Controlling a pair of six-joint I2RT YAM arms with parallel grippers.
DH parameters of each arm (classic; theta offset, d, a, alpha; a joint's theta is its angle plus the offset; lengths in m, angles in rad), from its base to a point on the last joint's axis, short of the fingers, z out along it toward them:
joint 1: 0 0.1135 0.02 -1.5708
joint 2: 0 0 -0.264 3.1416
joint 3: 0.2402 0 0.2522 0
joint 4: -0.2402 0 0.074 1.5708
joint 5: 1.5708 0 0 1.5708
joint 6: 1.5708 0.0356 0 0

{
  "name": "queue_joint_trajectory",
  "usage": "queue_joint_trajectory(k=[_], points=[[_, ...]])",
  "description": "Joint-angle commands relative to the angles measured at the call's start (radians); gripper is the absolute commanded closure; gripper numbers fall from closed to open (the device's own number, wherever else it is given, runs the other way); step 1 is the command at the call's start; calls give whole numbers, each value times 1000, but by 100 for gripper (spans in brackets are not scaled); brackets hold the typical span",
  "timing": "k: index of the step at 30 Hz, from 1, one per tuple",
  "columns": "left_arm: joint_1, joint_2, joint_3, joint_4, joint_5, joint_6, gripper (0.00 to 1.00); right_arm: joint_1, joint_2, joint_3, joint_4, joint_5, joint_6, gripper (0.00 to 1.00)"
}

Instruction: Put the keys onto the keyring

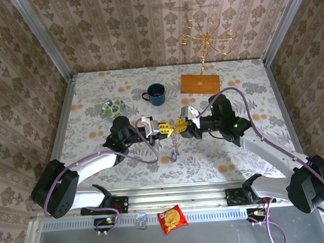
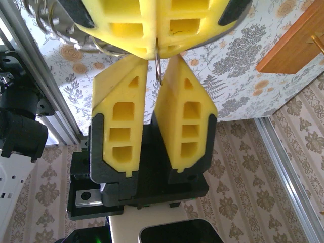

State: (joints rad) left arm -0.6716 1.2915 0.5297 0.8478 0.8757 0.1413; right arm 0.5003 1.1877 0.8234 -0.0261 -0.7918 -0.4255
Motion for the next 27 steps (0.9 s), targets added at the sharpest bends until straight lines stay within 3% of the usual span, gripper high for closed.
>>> queue_joint_trajectory(k=[1, 8, 16, 27], points=[[4, 7, -1, 73, 44, -28, 100, 9, 16, 23, 22, -47, 10, 80], [7, 14, 1, 67, 45, -29, 100, 9, 26, 54, -23, -66, -26, 100], [12, -27, 5, -41, -23, 32, 84, 13, 45, 146, -265, -12, -178, 100], [12, -44, 52, -175, -21, 102, 84, 53, 103, 268, -476, 81, -311, 100]])
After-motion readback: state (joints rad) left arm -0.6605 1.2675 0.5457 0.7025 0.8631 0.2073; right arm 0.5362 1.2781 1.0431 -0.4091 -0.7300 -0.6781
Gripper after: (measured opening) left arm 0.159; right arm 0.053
